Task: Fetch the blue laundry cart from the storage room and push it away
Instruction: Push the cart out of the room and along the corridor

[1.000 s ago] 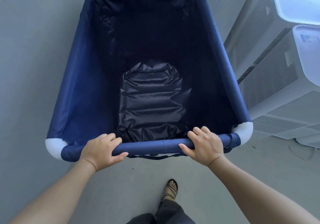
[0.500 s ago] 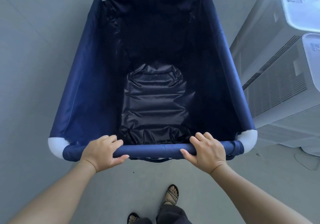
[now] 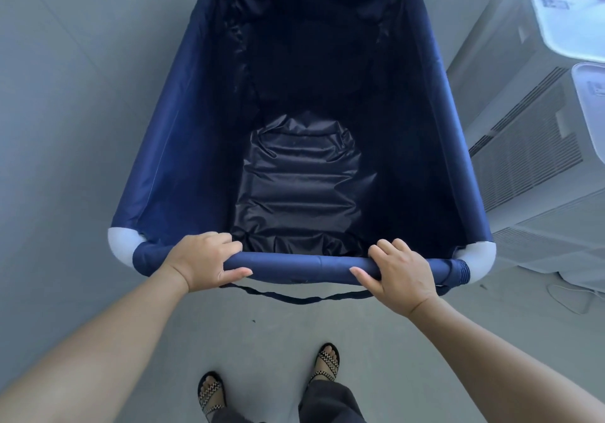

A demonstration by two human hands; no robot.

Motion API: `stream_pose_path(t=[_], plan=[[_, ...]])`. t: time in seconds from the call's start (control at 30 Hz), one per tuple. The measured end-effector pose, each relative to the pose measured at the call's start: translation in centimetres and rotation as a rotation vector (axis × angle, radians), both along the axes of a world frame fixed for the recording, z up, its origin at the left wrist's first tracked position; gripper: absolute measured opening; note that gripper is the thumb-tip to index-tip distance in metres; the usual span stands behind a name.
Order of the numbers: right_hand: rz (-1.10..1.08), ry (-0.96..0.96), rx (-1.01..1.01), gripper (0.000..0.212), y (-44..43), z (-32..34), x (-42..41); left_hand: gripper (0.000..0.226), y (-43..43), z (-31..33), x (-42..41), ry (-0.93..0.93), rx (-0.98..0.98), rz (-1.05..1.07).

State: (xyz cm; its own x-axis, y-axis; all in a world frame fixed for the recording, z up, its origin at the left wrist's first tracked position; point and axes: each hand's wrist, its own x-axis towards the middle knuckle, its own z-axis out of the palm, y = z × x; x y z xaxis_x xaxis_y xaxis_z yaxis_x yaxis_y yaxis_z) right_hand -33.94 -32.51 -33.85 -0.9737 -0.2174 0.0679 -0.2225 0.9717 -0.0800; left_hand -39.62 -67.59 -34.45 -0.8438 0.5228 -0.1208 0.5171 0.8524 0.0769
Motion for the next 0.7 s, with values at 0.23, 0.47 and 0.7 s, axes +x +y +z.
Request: stream_pose_path(t=[0.23, 0.47, 0.7], plan=[[-0.080, -0.131, 0.027, 0.065, -1.8, 0.2, 0.9, 0.062, -0.7, 0.4, -1.9, -0.102, -0.055, -0.052], [-0.246, -0.100, 0.065, 0.070, -7.5, 0.1, 2.0, 0.052, -2.1, 0.6, -2.5, -0.078, 0.005, -0.063], [-0.336, -0.096, 0.045, 0.073, -9.4, -0.2, 3.4, 0.049, -3.4, 0.9, -3.1, -0.110, 0.000, -0.147]])
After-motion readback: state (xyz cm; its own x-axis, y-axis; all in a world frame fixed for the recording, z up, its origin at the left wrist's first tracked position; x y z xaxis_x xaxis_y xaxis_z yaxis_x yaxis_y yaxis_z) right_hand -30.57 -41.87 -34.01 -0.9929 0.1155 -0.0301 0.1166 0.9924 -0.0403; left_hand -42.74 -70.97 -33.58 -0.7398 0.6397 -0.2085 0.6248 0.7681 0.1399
